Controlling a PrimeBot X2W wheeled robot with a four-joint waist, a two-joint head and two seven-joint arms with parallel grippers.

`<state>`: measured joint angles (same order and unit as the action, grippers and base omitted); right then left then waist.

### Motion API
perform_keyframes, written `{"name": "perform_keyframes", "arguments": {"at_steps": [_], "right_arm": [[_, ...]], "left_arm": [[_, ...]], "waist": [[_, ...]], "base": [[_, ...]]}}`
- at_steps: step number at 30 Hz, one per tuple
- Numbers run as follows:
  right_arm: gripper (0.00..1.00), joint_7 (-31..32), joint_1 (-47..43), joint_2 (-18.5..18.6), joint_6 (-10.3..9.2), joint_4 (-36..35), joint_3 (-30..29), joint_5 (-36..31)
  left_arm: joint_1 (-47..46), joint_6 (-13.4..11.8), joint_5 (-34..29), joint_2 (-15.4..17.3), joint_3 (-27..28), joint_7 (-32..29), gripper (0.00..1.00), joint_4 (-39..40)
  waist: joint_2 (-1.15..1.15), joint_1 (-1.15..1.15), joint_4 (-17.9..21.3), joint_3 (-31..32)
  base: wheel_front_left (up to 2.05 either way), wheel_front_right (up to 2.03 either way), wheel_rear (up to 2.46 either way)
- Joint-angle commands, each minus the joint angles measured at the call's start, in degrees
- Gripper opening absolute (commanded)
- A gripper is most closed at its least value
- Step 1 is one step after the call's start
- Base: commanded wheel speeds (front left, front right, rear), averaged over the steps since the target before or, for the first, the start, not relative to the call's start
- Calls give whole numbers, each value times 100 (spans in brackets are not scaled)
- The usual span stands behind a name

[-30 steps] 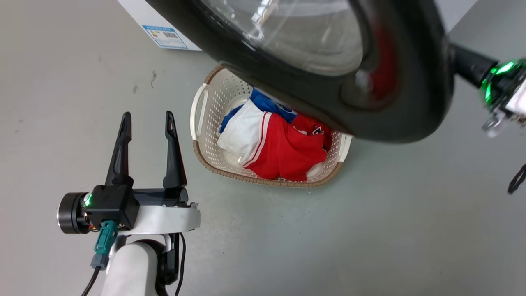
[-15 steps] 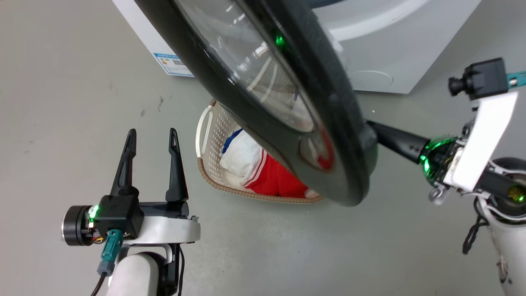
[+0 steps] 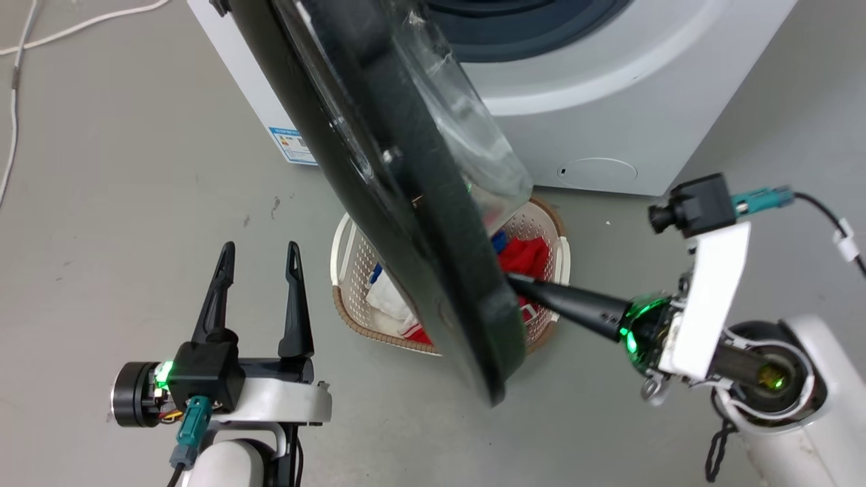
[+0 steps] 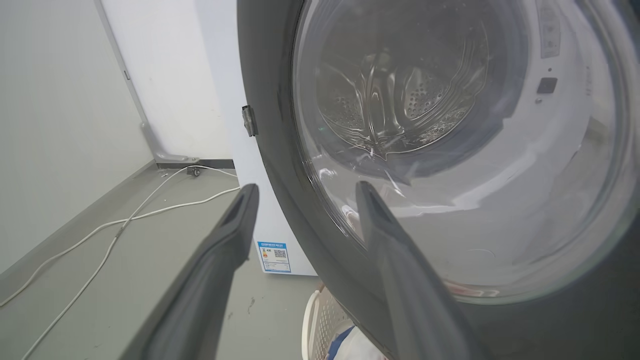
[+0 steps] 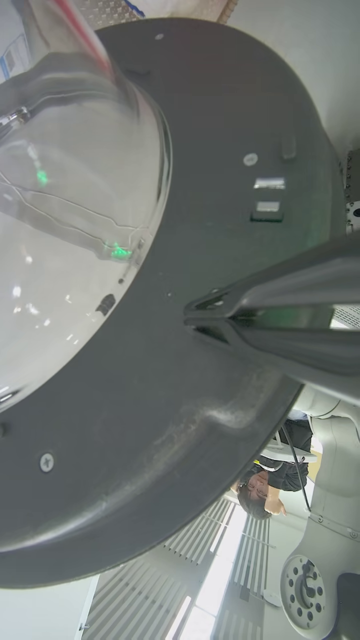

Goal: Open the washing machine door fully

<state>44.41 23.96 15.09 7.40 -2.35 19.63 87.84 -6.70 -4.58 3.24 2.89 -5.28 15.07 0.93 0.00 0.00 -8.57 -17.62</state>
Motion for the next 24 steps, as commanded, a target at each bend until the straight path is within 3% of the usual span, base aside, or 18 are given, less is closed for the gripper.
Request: {"name": "perform_keyframes", "arguments": {"at_steps": [1, 9, 17, 18, 19, 20, 24], "right_arm": [[0, 24, -125, -70, 17, -19, 93, 12], [0, -71, -309, -298, 17, 90, 382, 11], [0, -456, -403, -266, 16, 172, 331, -157], [13, -573, -430, -251, 16, 163, 282, -181], [49, -709, -453, -236, 16, 160, 211, -214], [100, -870, -477, -212, 16, 151, 129, -253], [100, -1675, -631, -139, 16, 33, -212, -483]], "left_arm": [[65, -3, -26, -1, 9, 16, 100, -14], [182, 40, -38, -1, 14, 16, 100, -89], [315, 50, -74, -1, 47, 16, 100, -146], [328, 54, -79, -1, 52, 16, 100, -156], [354, 49, -85, -1, 57, 16, 100, -167], [391, 53, -88, -1, 65, 16, 100, -179], [502, 79, -111, -1, 103, 16, 100, -202]], "waist": [[0, 0, -8, 47], [0, 0, -44, 263], [0, 0, -31, 483], [0, 0, -24, 521], [0, 0, -15, 566], [0, 0, -6, 613], [0, 0, 32, 800]], "base": [[0, 0, 0], [0, 0, 0], [0, 0, 0], [0, 0, 0], [0, 0, 0], [0, 0, 0], [0, 0, 0]]}}
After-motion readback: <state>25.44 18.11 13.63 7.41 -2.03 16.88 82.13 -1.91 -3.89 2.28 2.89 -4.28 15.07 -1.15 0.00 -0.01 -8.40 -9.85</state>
